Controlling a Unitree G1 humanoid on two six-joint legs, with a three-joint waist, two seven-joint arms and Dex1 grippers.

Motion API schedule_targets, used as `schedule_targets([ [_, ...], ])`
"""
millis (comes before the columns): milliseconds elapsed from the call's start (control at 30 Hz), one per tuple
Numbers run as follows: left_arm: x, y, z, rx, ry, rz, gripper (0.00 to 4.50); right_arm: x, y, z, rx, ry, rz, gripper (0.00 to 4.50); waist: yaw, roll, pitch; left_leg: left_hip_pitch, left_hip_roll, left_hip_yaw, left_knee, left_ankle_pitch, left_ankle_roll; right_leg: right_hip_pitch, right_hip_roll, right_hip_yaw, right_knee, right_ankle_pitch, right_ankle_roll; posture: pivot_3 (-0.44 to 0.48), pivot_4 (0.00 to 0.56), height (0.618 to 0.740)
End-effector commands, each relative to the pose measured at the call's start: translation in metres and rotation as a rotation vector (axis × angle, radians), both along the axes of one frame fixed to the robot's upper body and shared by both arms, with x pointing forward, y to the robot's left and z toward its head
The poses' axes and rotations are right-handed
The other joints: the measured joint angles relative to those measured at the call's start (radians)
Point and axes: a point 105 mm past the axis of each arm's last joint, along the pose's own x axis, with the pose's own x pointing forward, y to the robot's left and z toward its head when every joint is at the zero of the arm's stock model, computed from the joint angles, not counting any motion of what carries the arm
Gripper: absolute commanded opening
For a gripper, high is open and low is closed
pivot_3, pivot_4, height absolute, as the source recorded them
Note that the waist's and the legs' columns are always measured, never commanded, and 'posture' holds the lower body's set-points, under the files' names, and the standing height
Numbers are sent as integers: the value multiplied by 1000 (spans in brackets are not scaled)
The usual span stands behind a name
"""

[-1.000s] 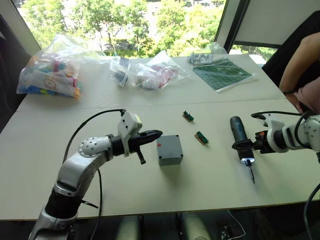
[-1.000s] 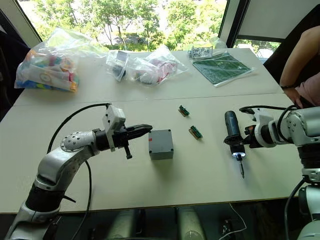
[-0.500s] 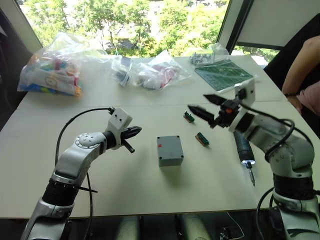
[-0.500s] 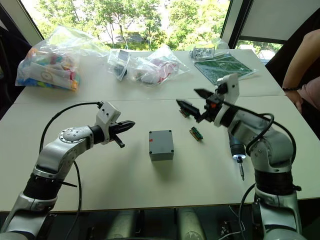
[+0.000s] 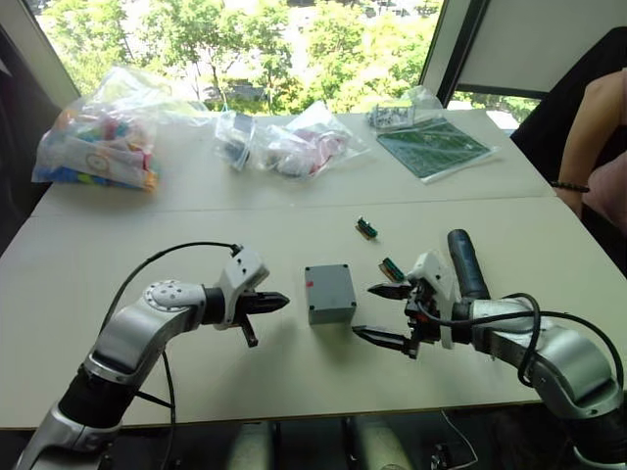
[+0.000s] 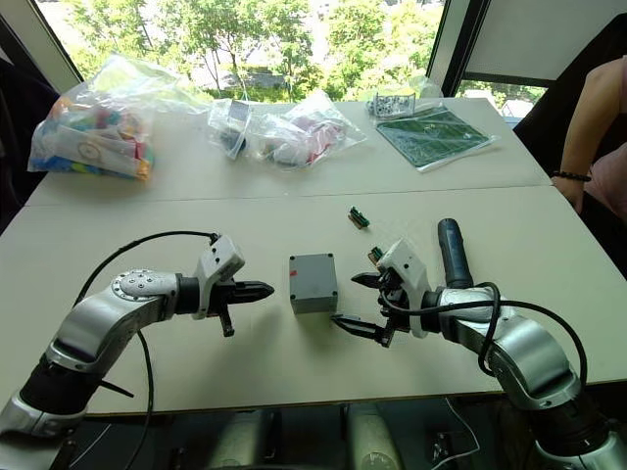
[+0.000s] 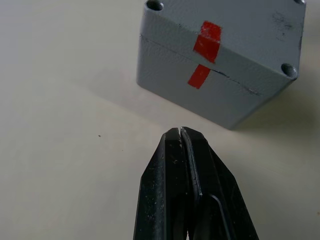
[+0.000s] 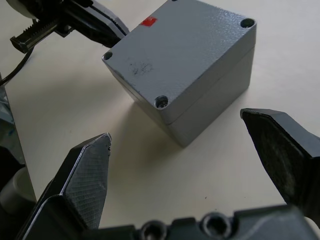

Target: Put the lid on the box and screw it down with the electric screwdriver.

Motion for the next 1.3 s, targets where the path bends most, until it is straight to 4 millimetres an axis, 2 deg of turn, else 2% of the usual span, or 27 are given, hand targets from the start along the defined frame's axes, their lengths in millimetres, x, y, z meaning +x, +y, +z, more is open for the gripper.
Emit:
schedule_targets([
  [33,3,-18,7,13,-66,-59,0,1,15,2,11,-17,42,4467,0,0,0,0,0,0,0,0,0,0,0,0,0,0,0,0,150,740],
  [300,31,-27,15,15,-138,-62,0,-13,30,6,32,29,120,4467,0,0,0,0,0,-1,1,0,0,0,1,0,1,0,0,0,150,740],
  [433,48,-34,22,18,-187,-75,0,-17,45,13,86,30,153,4467,-1,0,0,0,0,-1,1,0,0,0,1,0,1,0,0,0,150,740],
  [567,54,-27,23,39,-207,-68,0,-16,41,15,57,15,131,4467,-3,0,0,0,0,-1,1,0,0,0,1,0,1,0,0,0,150,740],
  [700,59,-10,19,120,-239,-56,0,-17,31,20,28,6,125,4467,-3,0,0,0,0,-1,1,0,0,0,1,0,1,1,0,0,150,740],
  [800,56,5,16,138,-208,-50,0,-7,13,23,-24,-29,78,4467,-3,0,0,0,0,-1,1,0,0,0,1,0,1,0,0,0,150,740],
  [867,46,12,14,162,-187,-83,0,5,1,21,-61,-59,41,4467,-4,0,0,0,0,-1,1,0,0,0,1,0,1,0,0,0,150,740],
  [967,28,13,10,172,-144,-151,0,17,-6,14,-109,-81,29,4467,-5,-1,0,0,0,0,0,0,0,0,1,0,1,0,0,0,150,740],
  [1100,6,8,5,160,-77,-233,0,25,0,7,-106,-85,58,4467,-3,-1,1,0,1,-1,0,0,0,0,1,0,1,0,0,0,150,740],
  [1200,4,3,2,155,-67,-235,0,24,12,5,-90,-85,108,4467,-3,-1,1,0,1,-1,0,0,0,0,1,0,1,0,0,0,150,740],
  [1300,7,-1,-5,198,-91,-214,0,13,30,4,-53,-44,180,4467,-4,-1,1,0,1,0,1,0,0,0,1,0,1,0,0,0,150,740],
])
